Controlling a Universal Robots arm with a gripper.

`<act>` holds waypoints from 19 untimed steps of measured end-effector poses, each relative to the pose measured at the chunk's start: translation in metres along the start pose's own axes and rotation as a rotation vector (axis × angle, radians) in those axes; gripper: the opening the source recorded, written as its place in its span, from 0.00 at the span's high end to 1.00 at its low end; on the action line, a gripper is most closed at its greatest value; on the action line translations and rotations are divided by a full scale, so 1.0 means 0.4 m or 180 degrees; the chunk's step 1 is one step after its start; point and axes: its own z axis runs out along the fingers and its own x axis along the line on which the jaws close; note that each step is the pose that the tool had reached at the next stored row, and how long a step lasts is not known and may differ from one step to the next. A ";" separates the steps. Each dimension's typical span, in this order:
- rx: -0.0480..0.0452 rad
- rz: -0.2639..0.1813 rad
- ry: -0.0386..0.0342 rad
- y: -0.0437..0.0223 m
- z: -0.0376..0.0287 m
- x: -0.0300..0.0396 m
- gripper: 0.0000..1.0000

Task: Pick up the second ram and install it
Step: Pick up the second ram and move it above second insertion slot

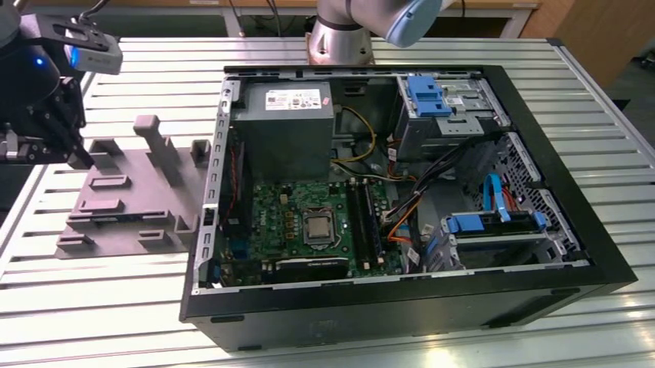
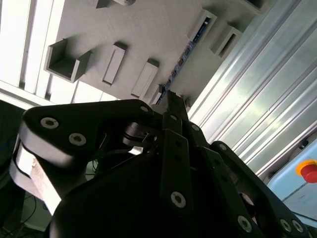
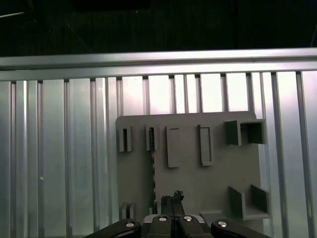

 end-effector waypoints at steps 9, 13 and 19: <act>0.0000 0.0000 0.0000 -0.001 0.008 0.003 0.89; 0.0000 0.0000 0.0000 -0.001 0.012 0.004 0.89; 0.0000 0.0000 0.0000 -0.001 0.017 0.005 0.89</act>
